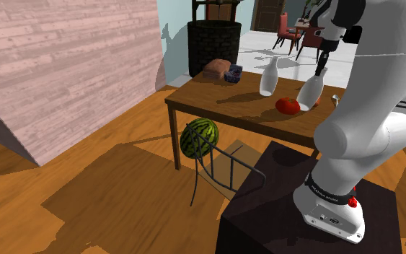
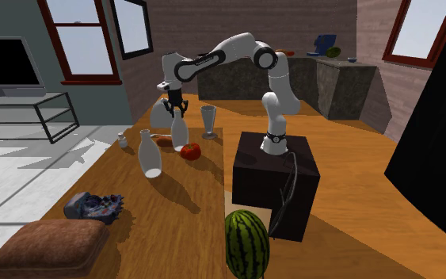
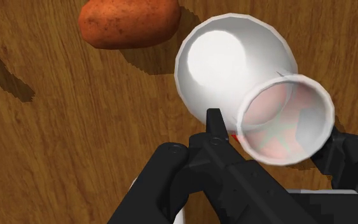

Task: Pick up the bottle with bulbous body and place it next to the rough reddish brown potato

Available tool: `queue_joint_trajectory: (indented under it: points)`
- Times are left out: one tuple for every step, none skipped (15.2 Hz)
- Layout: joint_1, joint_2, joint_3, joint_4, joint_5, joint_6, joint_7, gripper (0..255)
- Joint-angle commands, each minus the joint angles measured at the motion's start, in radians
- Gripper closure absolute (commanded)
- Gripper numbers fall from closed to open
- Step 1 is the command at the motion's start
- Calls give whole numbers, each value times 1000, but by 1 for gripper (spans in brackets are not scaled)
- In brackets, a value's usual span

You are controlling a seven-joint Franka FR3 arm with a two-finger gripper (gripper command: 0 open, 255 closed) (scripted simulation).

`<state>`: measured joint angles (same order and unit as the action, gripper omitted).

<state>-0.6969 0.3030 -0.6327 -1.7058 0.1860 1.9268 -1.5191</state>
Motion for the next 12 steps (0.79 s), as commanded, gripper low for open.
queue_joint_trajectory:
  points:
    - [0,0,0,0,0,0,0,0]
    - [0,0,0,0,0,0,0,0]
    - [0,0,0,0,0,0,0,0]
    - [0,0,0,0,0,0,0,0]
    - [0,0,0,0,0,0,0,0]
    - [0,0,0,0,0,0,0,0]
    - [0,-7,-3,26,-6,-31,4,0]
    - [-1,-13,-5,53,-11,-62,7,0]
    - [-2,-17,-7,82,-14,-94,10,0]
    - [-3,-19,-8,106,-16,-120,12,0]
    - [-3,-19,-8,106,-16,-120,12,0]
    - [-3,-19,-8,105,-16,-120,12,0]
